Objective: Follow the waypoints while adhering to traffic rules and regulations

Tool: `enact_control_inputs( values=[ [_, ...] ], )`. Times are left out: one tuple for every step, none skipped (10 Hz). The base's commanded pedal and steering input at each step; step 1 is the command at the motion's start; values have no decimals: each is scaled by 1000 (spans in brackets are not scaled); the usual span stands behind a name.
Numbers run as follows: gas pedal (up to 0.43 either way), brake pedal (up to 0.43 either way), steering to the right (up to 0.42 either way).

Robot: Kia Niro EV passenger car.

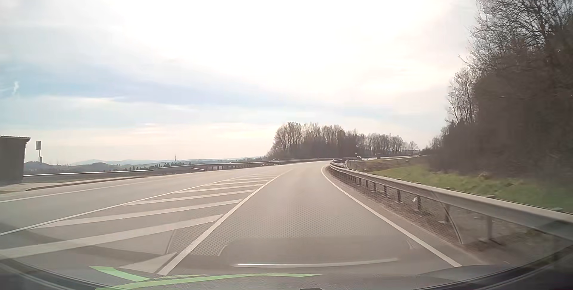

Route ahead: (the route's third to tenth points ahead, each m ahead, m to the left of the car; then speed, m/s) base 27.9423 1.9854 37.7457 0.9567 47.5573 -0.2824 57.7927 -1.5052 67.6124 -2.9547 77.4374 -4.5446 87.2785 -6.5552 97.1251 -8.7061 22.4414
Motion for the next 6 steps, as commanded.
enact_control_inputs(
  values=[
    [150, 0, 18],
    [150, 0, 18],
    [150, 0, 18],
    [150, 0, 17],
    [150, 0, 17],
    [150, 0, 15]
  ],
)
